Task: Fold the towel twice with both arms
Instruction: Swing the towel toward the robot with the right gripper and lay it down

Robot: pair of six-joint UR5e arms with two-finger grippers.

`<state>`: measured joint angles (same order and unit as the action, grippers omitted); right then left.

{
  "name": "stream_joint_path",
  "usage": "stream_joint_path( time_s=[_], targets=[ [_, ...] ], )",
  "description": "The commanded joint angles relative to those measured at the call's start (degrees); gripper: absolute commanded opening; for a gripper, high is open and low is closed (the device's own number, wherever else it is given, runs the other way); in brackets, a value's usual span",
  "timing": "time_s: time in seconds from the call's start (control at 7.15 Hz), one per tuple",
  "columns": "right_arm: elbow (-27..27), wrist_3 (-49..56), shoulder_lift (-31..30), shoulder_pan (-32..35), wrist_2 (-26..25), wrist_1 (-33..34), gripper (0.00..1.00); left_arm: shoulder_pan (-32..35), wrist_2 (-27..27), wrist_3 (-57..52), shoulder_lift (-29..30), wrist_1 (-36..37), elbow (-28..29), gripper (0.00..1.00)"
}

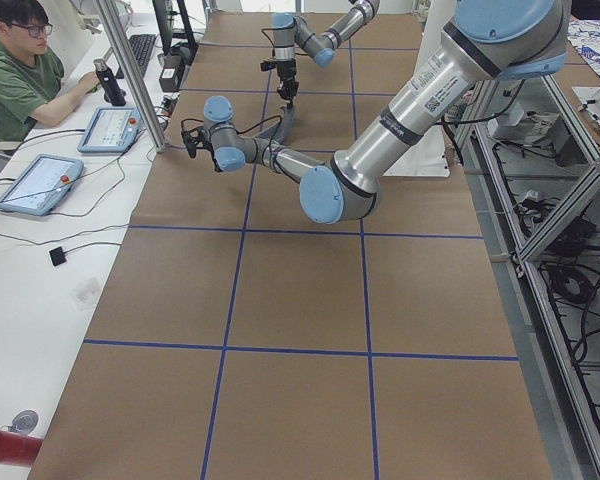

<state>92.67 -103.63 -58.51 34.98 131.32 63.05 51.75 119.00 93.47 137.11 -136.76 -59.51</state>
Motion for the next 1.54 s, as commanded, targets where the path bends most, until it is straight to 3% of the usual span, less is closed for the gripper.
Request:
stream_joint_path(
  time_s=[0.0,0.7,0.84,1.12,1.4],
  targets=[
    [-0.3,-2.9,2.5,-4.2,-2.5,0.0,0.00,0.2,0.0,-0.2,-0.1,0.0,0.0,1.00],
    [-1.3,-2.8,4.6,-6.1,-4.8,-0.1,0.00,0.4,0.1,-0.2,-0.1,0.0,0.0,1.00],
    [-1.4,-2.6,4.8,-6.1,-6.6,-0.5,0.99,0.4,0.1,-0.2,-0.1,0.0,0.0,1.00],
    [-0.7,-2.6,5.2,-6.2,-7.8,-0.6,1.00,0.4,0.1,-0.2,0.0,0.0,-0.1,1.00],
    [3.1,-2.6,4.9,-3.9,-7.7,-0.7,1.00,0.3,3.4,-0.1,-1.2,-0.6,-2.2,1.00]
  ],
)
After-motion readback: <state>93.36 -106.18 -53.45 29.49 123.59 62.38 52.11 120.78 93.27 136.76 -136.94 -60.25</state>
